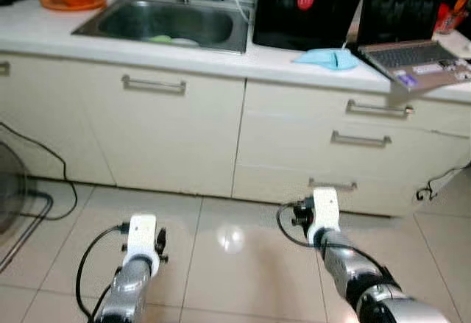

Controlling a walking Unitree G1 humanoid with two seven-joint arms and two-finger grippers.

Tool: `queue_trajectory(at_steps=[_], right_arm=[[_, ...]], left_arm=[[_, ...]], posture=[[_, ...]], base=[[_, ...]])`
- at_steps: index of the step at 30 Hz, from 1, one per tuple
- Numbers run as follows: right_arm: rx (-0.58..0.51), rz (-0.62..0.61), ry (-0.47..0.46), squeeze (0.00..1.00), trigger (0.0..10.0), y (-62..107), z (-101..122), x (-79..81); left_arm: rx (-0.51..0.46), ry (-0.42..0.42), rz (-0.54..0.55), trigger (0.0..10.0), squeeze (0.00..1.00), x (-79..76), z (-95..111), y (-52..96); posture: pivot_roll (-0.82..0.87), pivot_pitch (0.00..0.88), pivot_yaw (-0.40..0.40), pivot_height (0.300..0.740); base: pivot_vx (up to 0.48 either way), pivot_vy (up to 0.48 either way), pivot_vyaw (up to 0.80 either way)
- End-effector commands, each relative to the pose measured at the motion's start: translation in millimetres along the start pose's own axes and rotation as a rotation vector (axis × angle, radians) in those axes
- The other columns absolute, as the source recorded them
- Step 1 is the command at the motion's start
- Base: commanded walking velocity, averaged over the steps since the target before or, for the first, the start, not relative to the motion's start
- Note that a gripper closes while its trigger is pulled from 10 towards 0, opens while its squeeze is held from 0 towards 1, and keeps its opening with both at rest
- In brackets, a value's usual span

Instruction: Kitchen organization

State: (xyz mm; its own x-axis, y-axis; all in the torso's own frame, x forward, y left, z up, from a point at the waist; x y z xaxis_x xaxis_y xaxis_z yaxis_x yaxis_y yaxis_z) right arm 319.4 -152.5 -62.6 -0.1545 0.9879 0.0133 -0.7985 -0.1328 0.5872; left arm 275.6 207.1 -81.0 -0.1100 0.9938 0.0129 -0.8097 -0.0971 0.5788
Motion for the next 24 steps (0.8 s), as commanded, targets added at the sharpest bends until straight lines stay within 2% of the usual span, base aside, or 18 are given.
queue_trajectory(at_steps=[1,2,3,8,18,21,24], right_arm=[[0.068,-0.023,0.000,0.00,10.0,4.8,-19.2,-8.3],[0.068,-0.023,0.000,0.00,10.0,4.8,-19.2,-8.3],[0.105,-0.032,-0.024,0.00,10.0,8.8,-32.9,-11.1],[0.163,-0.037,-0.014,0.00,10.0,15.4,-52.5,-14.4],[0.195,-0.045,-0.010,0.00,10.0,19.7,-62.8,-18.4],[0.211,-0.042,-0.001,0.00,10.0,21.9,-68.5,-18.5],[0.213,-0.041,-0.001,0.00,10.0,22.2,-69.3,-18.4]], left_arm=[[0.045,-0.013,0.005,10.0,0.00,-0.5,-10.0,0.8],[0.045,-0.013,0.005,10.0,0.00,-0.5,-10.0,0.8],[0.077,-0.008,0.021,10.0,0.00,2.4,-17.7,1.8],[0.108,0.017,0.032,10.0,0.00,3.2,-23.8,2.3],[0.127,0.057,0.055,10.0,0.00,4.1,-28.1,2.7],[0.125,0.094,0.086,10.0,0.00,6.1,-29.5,3.5],[0.129,0.091,0.089,10.0,0.00,6.4,-29.9,3.4]], posture=[[0.05,0.000,-0.065,0.718],[0.05,0.000,-0.065,0.718],[0.05,0.000,-0.065,0.718],[0.05,0.000,-0.066,0.718],[0.04,0.000,-0.068,0.718],[0.04,0.001,-0.069,0.718],[0.04,0.004,-0.070,0.718]], base=[[0.000,0.000,0.00],[0.000,0.000,0.00],[0.000,0.000,0.00],[0.000,0.000,0.00],[0.000,0.000,0.00],[0.000,0.000,0.00],[0.000,0.000,0.00]])
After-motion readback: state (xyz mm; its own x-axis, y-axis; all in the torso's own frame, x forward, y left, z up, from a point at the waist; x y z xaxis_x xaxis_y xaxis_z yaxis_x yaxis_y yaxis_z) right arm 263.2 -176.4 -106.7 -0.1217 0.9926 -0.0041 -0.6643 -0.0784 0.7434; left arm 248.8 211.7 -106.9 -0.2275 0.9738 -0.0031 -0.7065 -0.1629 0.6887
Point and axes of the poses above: a point about 5 cm out from each wrist's last joint towards the gripper, its own y axis pointing back from the gripper into the wrist, its own z axis along the axis of the wrist's last joint, x = y × z, the point moved 6 cm from there along -y, pointing out of the wrist towards the gripper, and after that the axes turned 6 degrees about y, right-handed, at the moved point
